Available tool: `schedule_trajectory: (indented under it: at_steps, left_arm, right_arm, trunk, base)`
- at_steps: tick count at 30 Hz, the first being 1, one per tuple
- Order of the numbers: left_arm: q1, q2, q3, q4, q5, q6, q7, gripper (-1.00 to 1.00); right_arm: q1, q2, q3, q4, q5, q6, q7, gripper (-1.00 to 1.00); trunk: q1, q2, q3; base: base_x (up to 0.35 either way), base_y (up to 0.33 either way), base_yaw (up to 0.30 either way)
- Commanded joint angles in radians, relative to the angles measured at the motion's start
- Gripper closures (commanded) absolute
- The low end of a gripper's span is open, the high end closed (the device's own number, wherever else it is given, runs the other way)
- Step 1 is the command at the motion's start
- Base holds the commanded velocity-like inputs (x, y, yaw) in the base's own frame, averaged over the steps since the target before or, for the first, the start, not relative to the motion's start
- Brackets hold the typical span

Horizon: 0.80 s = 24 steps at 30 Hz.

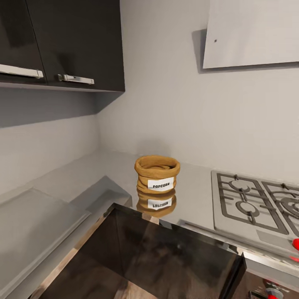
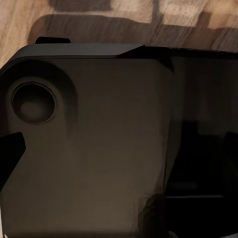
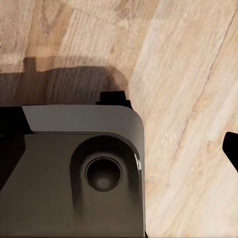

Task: In the kitchen, take the popcorn bag from the countertop, put it into the microwave, and heat it until the popcorn is cooked so the cooked popcorn ends up inside the bag.

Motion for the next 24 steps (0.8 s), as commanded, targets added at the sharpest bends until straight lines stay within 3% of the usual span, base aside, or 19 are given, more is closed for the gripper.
schedule_trajectory:
  at_steps: [1,12,24]
  left_arm:
    - [0.000,0.000,0.000,0.001,0.006,-0.003,0.000,-1.00]
    - [0.000,0.000,0.000,0.000,0.006,-0.003,0.000,-1.00]
    - [0.000,0.000,0.000,0.001,0.006,-0.003,-0.001,-1.00]
  right_arm:
    - [-0.001,-0.001,-0.008,0.003,0.008,-0.005,-0.001,-1.00]
    - [-0.001,0.000,-0.006,0.003,0.012,-0.021,-0.001,-1.00]
    - [-0.001,0.003,-0.007,0.003,0.010,-0.020,0.000,-1.00]
  trunk:
    - [0.000,-0.001,-0.001]
    - [0.000,-0.001,-0.001]
    - [0.000,-0.001,-0.001]
  base:
    - [0.000,0.000,0.000]
    - [0.000,0.000,-0.010]
    - [0.010,0.053,-0.225]
